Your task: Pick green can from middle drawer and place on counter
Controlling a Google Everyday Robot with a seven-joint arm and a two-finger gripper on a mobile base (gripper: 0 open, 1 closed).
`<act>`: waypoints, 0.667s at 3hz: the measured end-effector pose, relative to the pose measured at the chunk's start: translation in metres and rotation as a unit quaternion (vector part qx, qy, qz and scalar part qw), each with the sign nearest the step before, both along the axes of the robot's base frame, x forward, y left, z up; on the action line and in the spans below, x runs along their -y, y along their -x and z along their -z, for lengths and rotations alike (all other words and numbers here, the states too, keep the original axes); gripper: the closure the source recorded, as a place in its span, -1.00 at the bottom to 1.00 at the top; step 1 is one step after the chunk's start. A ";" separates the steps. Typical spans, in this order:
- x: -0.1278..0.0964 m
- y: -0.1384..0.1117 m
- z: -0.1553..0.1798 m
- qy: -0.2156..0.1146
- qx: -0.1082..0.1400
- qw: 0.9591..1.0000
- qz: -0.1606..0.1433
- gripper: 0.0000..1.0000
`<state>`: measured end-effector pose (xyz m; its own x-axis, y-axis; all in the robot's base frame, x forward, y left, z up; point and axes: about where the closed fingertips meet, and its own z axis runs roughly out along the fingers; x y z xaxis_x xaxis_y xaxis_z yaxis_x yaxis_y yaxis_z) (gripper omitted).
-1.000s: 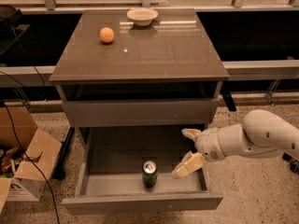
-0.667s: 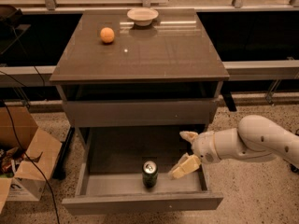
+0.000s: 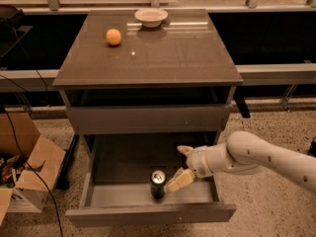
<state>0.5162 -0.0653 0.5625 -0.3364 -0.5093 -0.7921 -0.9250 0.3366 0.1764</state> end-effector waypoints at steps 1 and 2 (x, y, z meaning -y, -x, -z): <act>-0.014 -0.006 0.044 0.016 -0.011 1.000 0.001 -1.00; -0.021 -0.016 0.080 0.020 -0.023 0.999 0.015 -1.00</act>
Offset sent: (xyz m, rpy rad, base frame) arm 0.0295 0.0251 -0.1253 -0.0543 0.0755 -0.0721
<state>0.5325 -0.0447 0.4822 -0.3882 -0.5299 -0.7540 -0.9054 0.3720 0.2046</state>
